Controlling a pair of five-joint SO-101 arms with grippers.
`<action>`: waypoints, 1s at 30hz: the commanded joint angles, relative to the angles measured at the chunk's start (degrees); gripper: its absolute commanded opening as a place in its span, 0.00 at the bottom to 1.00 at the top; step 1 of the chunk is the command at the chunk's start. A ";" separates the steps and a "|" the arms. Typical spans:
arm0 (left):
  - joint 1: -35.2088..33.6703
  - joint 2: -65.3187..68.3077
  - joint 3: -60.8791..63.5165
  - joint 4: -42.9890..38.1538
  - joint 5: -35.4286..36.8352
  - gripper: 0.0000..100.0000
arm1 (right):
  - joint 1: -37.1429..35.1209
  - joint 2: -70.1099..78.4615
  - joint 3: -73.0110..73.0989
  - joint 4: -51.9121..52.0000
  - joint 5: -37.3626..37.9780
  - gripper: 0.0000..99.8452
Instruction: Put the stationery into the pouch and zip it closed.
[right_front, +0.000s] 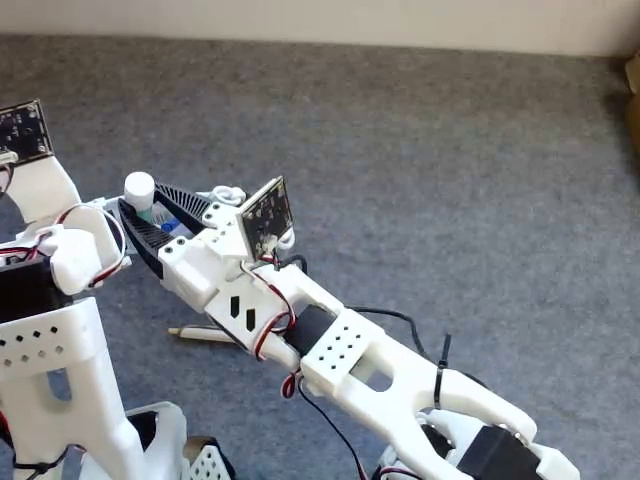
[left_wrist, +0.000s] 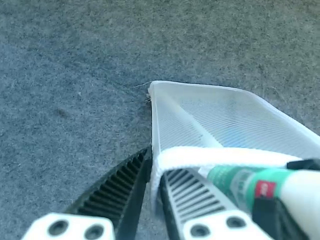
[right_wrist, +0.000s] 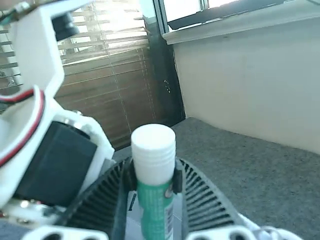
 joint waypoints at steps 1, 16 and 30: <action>1.19 -0.13 0.40 0.35 -0.26 0.01 | 1.27 -0.66 -3.30 1.63 -0.53 0.17; 1.19 -0.13 0.40 0.35 -0.35 0.01 | 1.54 -0.75 -4.62 4.79 -0.62 0.21; 1.19 -0.13 0.48 0.18 -0.35 0.01 | 4.70 -11.82 -4.62 7.87 -0.53 0.10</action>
